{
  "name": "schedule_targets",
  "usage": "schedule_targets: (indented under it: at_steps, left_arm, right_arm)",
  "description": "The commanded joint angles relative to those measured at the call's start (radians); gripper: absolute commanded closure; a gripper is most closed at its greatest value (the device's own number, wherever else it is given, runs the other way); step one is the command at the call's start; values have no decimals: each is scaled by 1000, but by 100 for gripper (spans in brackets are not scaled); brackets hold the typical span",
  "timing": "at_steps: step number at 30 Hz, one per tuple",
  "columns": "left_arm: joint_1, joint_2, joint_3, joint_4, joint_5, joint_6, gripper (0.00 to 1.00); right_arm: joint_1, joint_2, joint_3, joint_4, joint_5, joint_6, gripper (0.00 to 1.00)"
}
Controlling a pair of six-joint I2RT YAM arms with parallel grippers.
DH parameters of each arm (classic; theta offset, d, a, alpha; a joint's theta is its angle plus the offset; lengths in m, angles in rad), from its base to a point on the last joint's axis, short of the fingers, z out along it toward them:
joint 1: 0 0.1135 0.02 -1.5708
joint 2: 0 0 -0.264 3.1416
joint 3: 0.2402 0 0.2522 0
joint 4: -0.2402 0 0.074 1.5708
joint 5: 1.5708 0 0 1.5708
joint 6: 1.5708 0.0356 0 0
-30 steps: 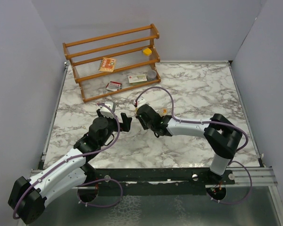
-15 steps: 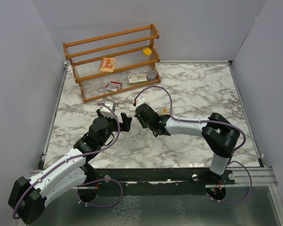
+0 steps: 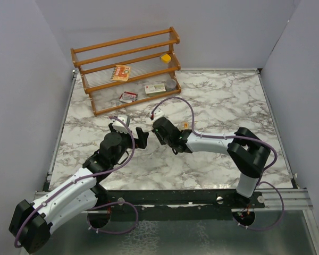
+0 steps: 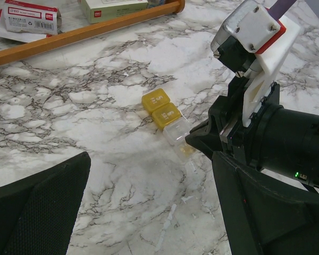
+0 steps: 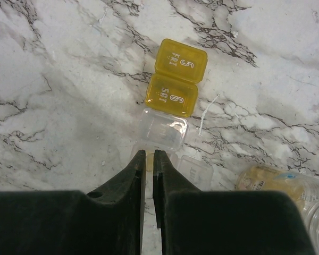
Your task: Sort the pills into containers
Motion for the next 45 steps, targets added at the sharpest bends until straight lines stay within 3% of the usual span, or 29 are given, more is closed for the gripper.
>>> schedule_targets:
  at_steps: [1, 17, 24, 28, 32, 37, 41, 45]
  left_arm:
    - [2, -12, 15, -11, -19, 1, 1]
    - [2, -18, 17, -19, -19, 0, 1]
    - [2, -11, 17, -15, -16, 1, 1]
    - [2, -3, 17, -8, -10, 1, 1]
    - [2, -4, 18, -9, -7, 0, 1]
    - [2, -10, 17, -11, -5, 1, 1]
    - [2, -15, 15, -16, -5, 4, 1]
    - [2, -9, 18, -13, -6, 5, 1]
  right_arm:
    - [3, -1, -12, 11, 21, 26, 89]
    - [3, 20, -20, 15, 29, 29, 81]
    - [3, -53, 6, 14, 50, -11, 81]
    - [2, -120, 38, -1, 115, -56, 81]
    - [-6, -180, 44, 14, 274, -123, 81]
    - [-188, -222, 51, -44, 167, -54, 82]
    - [-336, -286, -9, 2, 48, -26, 82]
    - [-437, -252, -17, -16, 20, -6, 83]
